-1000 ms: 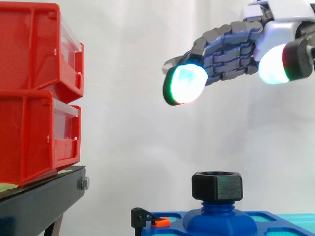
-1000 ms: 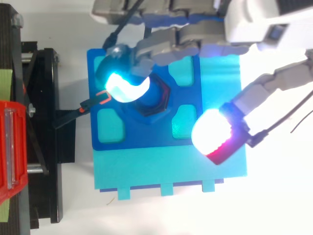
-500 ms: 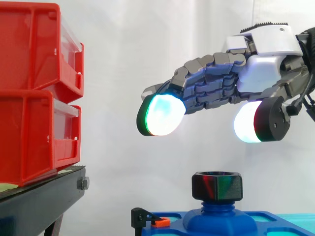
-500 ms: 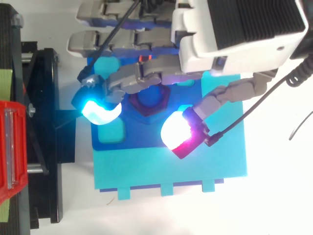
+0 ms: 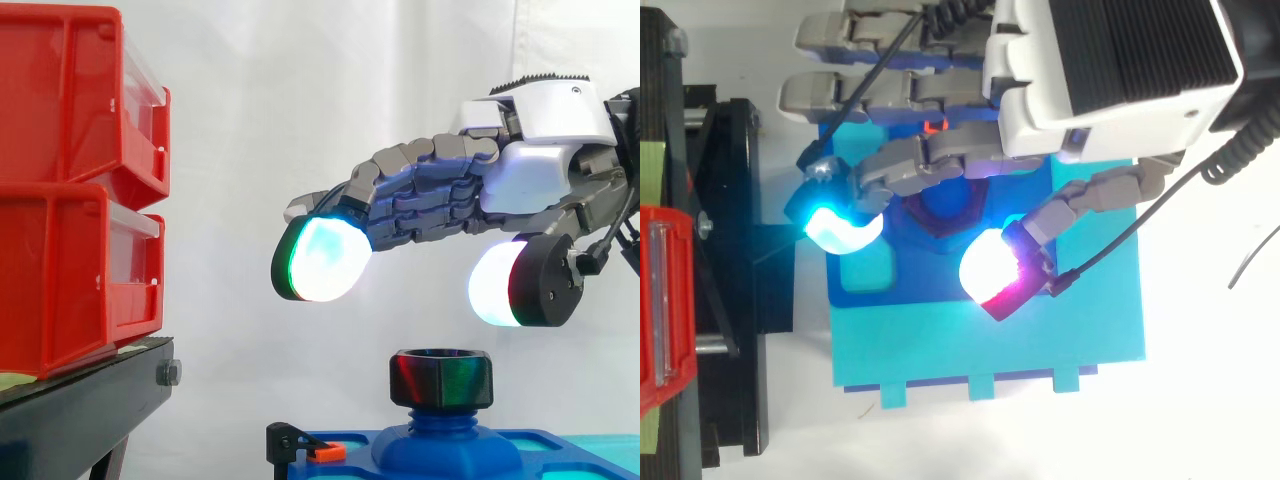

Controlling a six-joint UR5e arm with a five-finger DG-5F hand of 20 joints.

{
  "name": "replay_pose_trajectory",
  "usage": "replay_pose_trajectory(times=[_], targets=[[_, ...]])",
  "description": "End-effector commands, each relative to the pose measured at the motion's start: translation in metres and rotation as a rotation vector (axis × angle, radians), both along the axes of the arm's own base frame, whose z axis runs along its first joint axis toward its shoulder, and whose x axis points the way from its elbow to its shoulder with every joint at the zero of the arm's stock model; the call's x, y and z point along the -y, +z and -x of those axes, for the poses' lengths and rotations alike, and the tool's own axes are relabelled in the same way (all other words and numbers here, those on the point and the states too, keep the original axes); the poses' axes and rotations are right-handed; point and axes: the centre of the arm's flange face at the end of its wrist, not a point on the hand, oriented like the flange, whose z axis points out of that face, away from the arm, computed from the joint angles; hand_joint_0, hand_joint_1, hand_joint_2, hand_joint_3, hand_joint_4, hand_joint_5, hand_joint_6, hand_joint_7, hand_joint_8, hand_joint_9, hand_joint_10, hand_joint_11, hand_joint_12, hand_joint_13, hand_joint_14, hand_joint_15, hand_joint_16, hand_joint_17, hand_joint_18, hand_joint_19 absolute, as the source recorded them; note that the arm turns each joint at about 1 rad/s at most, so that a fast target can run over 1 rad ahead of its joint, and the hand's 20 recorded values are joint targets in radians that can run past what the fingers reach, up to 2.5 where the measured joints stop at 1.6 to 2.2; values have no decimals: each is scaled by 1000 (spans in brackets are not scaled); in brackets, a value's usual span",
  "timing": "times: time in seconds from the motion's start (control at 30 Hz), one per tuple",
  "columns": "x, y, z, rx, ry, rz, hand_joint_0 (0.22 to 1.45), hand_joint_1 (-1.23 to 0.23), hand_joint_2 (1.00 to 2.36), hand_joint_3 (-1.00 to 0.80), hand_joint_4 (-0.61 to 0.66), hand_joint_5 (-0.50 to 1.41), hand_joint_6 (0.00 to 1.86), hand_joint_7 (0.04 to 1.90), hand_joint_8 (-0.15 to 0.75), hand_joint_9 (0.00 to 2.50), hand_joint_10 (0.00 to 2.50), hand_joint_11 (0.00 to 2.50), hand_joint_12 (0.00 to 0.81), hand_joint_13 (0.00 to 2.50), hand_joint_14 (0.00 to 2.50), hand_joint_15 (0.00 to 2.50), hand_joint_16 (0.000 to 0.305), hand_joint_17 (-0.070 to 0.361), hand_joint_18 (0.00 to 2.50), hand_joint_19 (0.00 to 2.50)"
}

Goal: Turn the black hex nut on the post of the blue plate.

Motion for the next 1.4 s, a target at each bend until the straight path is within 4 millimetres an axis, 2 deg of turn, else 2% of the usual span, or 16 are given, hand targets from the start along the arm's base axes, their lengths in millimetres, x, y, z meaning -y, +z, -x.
replay_pose_trajectory(times=[0.0,0.2,0.47,1.2,1.37], targets=[[0,-3,1,-4,0,1,480,-785,1000,-500,-72,-300,501,619,123,0,0,0,319,0,0,0,49,110,0,26],[1,-19,5,-7,-2,1,458,-778,1000,-500,-61,-300,501,626,131,0,0,0,325,0,0,0,50,113,0,30],[7,-19,5,5,-9,0,399,-777,1000,-500,-42,-300,501,636,151,0,0,0,348,0,0,0,55,124,0,24],[13,-20,7,-3,-21,22,393,-789,1000,-500,-40,-300,501,639,151,0,0,0,352,0,0,0,55,124,0,23],[13,-26,10,-10,-20,27,396,-790,1000,-500,-40,-300,501,636,152,0,0,0,352,0,0,0,55,124,0,31]])
